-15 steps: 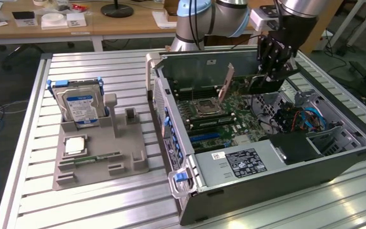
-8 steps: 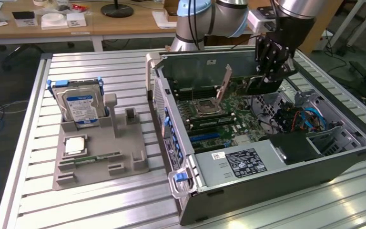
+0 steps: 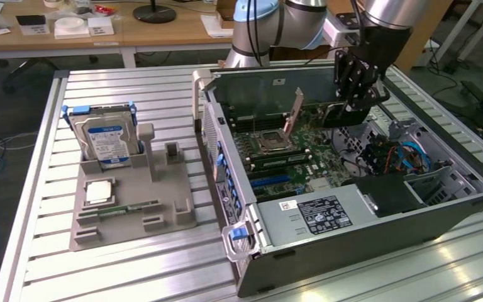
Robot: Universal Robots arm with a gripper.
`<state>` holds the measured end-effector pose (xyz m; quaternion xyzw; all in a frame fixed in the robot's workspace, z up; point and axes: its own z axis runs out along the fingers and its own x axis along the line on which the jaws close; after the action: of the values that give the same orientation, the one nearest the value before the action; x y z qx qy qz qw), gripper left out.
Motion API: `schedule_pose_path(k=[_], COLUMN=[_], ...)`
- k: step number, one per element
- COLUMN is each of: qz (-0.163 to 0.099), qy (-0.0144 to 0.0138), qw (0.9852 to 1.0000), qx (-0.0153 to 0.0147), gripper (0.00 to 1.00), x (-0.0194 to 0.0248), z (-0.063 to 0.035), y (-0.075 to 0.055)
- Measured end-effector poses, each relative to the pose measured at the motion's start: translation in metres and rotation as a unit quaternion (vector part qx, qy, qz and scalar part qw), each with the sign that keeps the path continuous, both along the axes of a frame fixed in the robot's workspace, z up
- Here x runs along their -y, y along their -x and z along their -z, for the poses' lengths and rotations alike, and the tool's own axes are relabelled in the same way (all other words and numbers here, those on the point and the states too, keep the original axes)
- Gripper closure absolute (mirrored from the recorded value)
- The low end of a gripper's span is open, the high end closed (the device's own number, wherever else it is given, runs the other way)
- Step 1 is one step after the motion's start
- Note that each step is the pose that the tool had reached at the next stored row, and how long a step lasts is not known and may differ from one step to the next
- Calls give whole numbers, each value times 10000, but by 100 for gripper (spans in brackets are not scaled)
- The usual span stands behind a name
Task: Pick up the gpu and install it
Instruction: 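Insert the gpu into the slot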
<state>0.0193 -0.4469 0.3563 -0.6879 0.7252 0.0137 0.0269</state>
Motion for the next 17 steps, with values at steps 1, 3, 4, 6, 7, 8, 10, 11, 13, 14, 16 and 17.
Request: schedule_pose_path(k=[1,3,4,6,7,8,10,11,13,14,16,17], qz=[0,0,0,0,0,0,0,0,0,0,0,0], qy=[-1,-1,-1,-1,-1,-1,-1,-1,-1,-2,-1,-1], qw=[10000,10000,10000,10000,10000,10000,10000,10000,10000,10000,10000,10000], qx=[0,0,0,0,0,0,0,0,0,1,0,0], gripper=[73,73,73,73,73,73,73,73,73,73,73,73], x=[0,0,0,0,0,0,0,0,0,0,0,0], z=[0,1,1,27,27,28,28,28,31,38,53,60], y=[0,0,0,2,2,2,2,2,2,3,4,4])
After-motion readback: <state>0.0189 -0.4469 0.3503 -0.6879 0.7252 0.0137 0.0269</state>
